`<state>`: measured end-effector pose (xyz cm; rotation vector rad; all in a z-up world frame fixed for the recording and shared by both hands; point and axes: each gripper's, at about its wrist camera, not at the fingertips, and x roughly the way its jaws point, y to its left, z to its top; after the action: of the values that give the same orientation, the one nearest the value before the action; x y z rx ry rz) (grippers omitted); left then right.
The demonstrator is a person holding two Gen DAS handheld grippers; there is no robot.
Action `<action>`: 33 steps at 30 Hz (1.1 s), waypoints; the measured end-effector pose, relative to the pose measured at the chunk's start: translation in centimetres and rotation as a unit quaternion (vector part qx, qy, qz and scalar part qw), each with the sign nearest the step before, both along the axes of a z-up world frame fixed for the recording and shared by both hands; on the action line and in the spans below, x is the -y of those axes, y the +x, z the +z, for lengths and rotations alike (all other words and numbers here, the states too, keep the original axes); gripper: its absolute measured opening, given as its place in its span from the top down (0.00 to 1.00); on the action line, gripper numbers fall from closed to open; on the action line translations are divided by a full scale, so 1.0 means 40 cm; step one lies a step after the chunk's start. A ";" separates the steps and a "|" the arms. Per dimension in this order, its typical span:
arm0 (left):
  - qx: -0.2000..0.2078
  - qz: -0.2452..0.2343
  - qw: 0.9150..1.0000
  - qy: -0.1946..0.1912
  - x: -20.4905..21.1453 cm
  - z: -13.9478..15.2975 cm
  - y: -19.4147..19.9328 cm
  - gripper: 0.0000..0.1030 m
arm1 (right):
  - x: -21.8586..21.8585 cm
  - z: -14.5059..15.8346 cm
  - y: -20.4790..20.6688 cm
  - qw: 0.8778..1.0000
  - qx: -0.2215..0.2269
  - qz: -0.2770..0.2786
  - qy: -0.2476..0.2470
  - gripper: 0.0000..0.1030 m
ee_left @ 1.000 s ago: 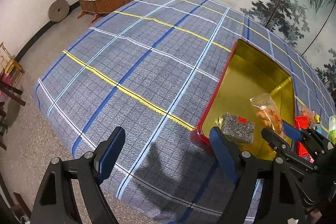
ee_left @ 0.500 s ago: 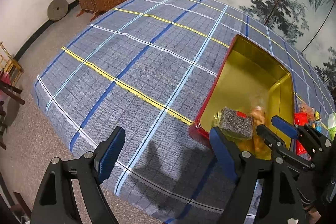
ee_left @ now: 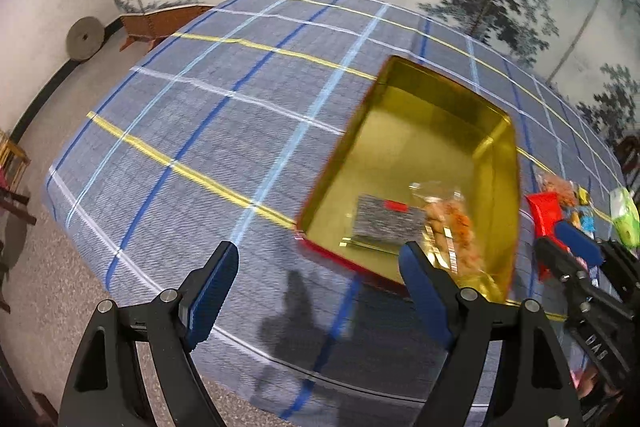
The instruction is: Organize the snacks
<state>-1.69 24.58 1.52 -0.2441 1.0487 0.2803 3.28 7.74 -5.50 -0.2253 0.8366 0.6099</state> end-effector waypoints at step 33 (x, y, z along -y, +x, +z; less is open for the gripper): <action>-0.028 -0.161 0.986 0.012 0.382 -0.039 0.087 0.23 | 0.478 -0.173 -0.051 0.974 -0.085 -0.205 -0.031 0.62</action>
<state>1.79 9.31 -0.04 -0.0419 1.1225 0.0073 1.24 -11.40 -12.43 -0.0513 1.0344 0.2163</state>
